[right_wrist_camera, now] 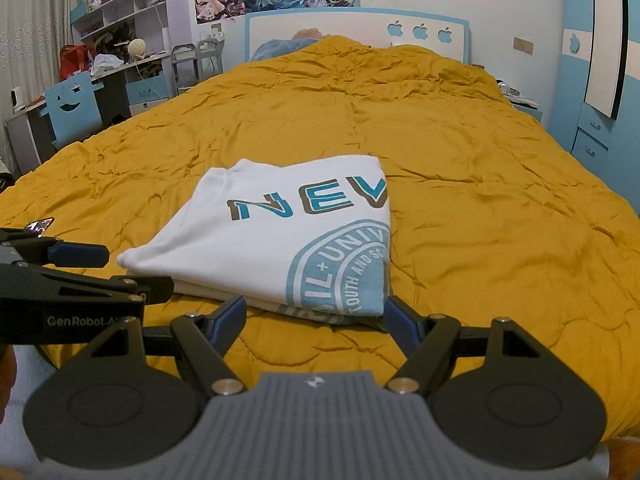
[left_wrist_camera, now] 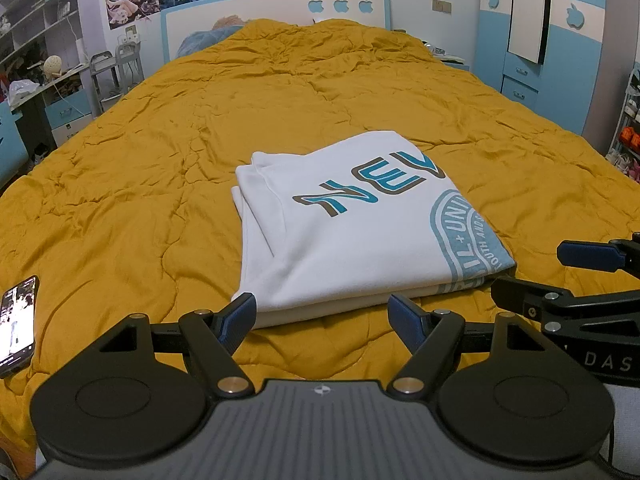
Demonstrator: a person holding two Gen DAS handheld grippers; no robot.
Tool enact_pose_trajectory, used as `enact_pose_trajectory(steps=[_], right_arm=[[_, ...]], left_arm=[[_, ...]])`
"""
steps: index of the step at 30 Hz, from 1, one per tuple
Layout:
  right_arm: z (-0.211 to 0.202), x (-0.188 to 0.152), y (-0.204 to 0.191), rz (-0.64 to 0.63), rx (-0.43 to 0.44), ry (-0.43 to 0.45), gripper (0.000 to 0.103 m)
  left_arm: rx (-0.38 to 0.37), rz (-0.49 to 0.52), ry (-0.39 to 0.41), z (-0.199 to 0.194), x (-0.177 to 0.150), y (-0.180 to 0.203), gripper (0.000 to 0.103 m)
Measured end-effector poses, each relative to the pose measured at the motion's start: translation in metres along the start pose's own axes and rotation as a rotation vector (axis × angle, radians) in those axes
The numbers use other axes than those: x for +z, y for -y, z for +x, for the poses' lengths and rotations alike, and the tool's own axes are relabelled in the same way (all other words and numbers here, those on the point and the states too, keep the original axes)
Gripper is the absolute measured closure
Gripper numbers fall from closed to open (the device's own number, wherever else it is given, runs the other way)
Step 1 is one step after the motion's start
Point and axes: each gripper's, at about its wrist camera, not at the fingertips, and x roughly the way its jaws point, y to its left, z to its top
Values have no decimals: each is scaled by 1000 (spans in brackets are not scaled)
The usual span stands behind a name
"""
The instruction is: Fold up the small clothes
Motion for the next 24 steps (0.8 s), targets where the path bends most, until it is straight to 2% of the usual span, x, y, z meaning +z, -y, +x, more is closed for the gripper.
enact_pose_trajectory(steps=[24], right_arm=[[2, -4, 2, 3, 4, -3, 32]], left_arm=[[2, 0, -1, 0, 0, -1, 15]])
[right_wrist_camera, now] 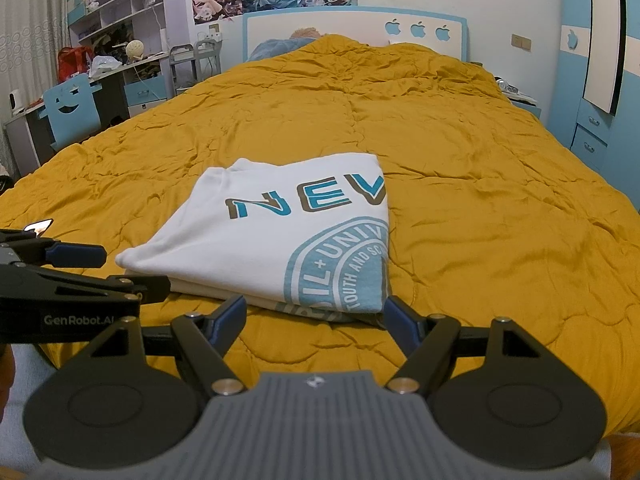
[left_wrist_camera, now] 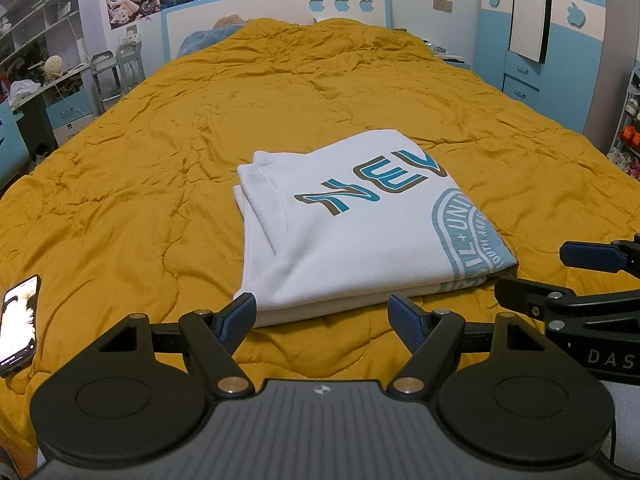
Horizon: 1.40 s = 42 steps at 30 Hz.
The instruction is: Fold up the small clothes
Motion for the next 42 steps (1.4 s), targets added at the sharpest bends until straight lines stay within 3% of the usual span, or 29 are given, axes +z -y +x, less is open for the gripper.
enact_pose_trajectory(steps=[42], right_arm=[[-1, 0, -1, 1, 0, 0, 32]], left_arm=[[4, 9, 6, -6, -3, -7, 16]])
